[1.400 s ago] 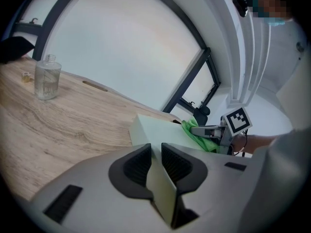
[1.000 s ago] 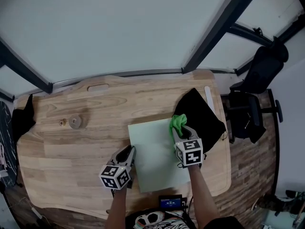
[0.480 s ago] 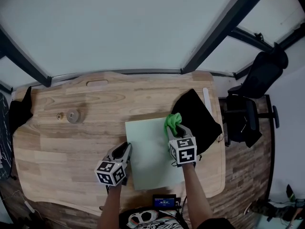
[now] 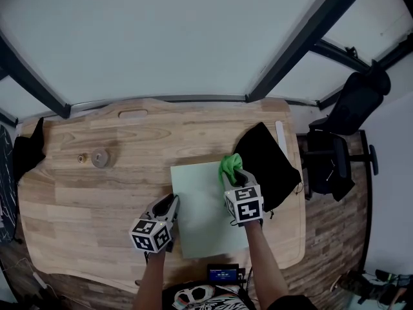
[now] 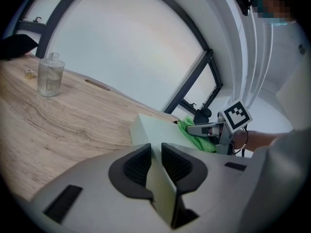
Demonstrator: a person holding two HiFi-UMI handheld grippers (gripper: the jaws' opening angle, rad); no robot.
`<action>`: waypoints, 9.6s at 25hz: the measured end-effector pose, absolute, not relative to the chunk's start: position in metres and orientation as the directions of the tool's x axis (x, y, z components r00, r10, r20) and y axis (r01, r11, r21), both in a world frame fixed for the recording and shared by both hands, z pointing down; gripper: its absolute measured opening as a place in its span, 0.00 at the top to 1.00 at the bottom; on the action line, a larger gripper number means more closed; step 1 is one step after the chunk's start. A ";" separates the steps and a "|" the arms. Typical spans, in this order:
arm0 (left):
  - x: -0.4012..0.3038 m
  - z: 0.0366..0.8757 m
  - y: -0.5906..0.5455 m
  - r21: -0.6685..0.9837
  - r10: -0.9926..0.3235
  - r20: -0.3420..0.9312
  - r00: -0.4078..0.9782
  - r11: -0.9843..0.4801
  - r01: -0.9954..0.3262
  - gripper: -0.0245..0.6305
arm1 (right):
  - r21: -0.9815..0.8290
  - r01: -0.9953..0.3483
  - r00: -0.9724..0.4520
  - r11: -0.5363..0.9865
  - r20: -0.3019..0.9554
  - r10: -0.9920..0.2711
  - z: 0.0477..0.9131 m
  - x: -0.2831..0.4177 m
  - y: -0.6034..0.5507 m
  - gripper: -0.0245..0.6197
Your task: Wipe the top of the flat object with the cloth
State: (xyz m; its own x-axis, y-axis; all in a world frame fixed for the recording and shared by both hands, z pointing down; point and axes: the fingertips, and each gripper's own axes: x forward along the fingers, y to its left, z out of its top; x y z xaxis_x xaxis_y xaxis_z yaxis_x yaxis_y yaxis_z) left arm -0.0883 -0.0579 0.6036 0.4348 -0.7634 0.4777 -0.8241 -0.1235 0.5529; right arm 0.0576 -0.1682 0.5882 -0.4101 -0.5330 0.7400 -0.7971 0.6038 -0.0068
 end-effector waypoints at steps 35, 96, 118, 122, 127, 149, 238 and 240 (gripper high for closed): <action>-0.089 0.604 -0.058 0.563 -0.766 0.474 0.434 -0.116 -0.818 0.86 | -0.048 -0.713 -0.492 0.700 0.745 -0.450 0.590 0.001 -0.154 0.82; -0.088 0.604 -0.059 0.584 -0.769 0.460 0.443 -0.114 -0.804 0.86 | -0.104 -0.556 -0.611 0.825 0.724 -0.320 0.585 -0.078 -0.131 0.82; -0.090 0.604 -0.058 0.562 -0.767 0.468 0.438 -0.125 -0.818 0.86 | -0.110 -0.508 -0.634 0.854 0.718 -0.285 0.585 -0.092 -0.121 0.82; -0.089 0.605 -0.059 0.563 -0.768 0.465 0.441 -0.128 -0.817 0.86 | -0.106 -0.502 -0.638 0.859 0.715 -0.285 0.585 -0.093 -0.118 0.82; -0.089 0.605 -0.059 0.561 -0.768 0.466 0.440 -0.128 -0.818 0.86 | -0.114 -0.492 -0.645 0.863 0.713 -0.273 0.586 -0.092 -0.112 0.82; -0.090 0.606 -0.059 0.563 -0.765 0.465 0.446 -0.133 -0.816 0.86 | -0.142 -0.468 -0.663 0.872 0.710 -0.240 0.587 -0.085 -0.094 0.82; -0.091 0.609 -0.063 0.566 -0.771 0.453 0.447 -0.139 -0.813 0.86 | -0.230 -0.443 -0.676 0.866 0.720 -0.155 0.592 -0.050 0.001 0.82; -0.092 0.609 -0.063 0.567 -0.771 0.452 0.449 -0.140 -0.812 0.86 | -0.234 -0.442 -0.677 0.866 0.721 -0.150 0.592 -0.050 0.004 0.83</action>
State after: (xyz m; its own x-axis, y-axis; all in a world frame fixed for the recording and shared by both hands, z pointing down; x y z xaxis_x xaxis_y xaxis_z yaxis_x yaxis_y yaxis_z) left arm -0.0916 -0.0631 0.6088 0.4485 -0.7711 0.4519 -0.8116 -0.1397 0.5672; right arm -0.0498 0.0043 0.5921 -0.6769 -0.1499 0.7207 -0.4415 0.8661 -0.2345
